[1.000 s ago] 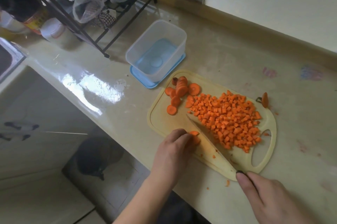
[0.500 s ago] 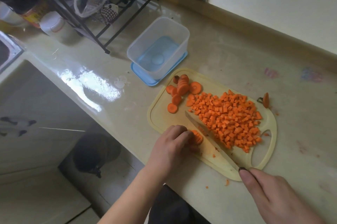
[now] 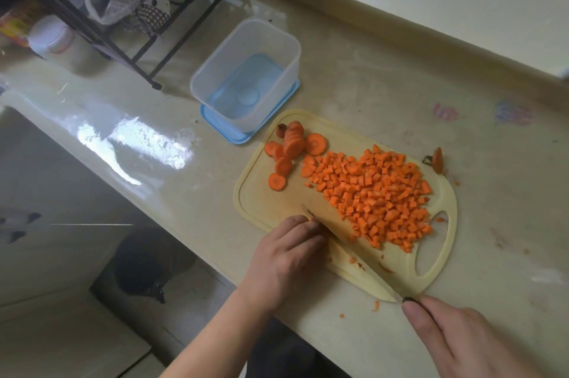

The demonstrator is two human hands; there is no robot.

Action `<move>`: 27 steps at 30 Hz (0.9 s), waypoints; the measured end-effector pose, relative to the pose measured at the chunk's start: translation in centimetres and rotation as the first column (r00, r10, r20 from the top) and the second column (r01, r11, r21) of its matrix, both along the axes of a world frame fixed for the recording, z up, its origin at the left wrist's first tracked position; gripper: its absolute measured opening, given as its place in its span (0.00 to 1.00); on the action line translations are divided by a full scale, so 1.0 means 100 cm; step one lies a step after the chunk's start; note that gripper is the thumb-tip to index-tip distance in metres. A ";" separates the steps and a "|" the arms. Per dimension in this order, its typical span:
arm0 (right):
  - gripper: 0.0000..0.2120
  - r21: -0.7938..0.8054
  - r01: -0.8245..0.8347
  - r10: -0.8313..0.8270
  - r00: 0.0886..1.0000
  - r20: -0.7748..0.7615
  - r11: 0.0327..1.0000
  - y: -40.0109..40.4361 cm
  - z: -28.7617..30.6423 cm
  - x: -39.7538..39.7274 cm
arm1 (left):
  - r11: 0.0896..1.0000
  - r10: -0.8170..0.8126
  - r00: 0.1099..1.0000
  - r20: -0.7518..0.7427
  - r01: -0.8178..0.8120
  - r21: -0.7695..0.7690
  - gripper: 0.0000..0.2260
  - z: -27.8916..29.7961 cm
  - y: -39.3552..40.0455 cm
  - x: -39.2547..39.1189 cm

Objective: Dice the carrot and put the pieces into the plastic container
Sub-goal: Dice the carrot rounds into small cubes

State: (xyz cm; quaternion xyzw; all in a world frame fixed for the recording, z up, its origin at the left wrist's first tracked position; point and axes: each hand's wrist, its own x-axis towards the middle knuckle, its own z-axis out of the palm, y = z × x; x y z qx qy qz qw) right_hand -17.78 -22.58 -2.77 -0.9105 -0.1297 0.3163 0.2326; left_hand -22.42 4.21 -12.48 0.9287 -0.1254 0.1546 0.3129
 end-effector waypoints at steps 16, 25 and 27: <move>0.34 0.185 -0.027 0.015 0.998 0.064 0.982 0.025 -0.006 0.014 | 0.998 0.067 0.998 -0.007 -0.067 -0.006 0.12 -0.001 -0.006 -0.006; 0.44 0.110 -0.044 0.041 0.999 0.030 0.993 0.017 0.000 -0.001 | 0.999 0.037 0.999 -0.002 -0.037 -0.028 0.09 -0.002 -0.005 -0.008; 0.47 0.055 -0.061 0.060 0.998 0.022 0.997 0.020 -0.001 -0.004 | 0.998 0.043 0.999 -0.007 -0.044 -0.042 0.09 -0.001 -0.005 -0.008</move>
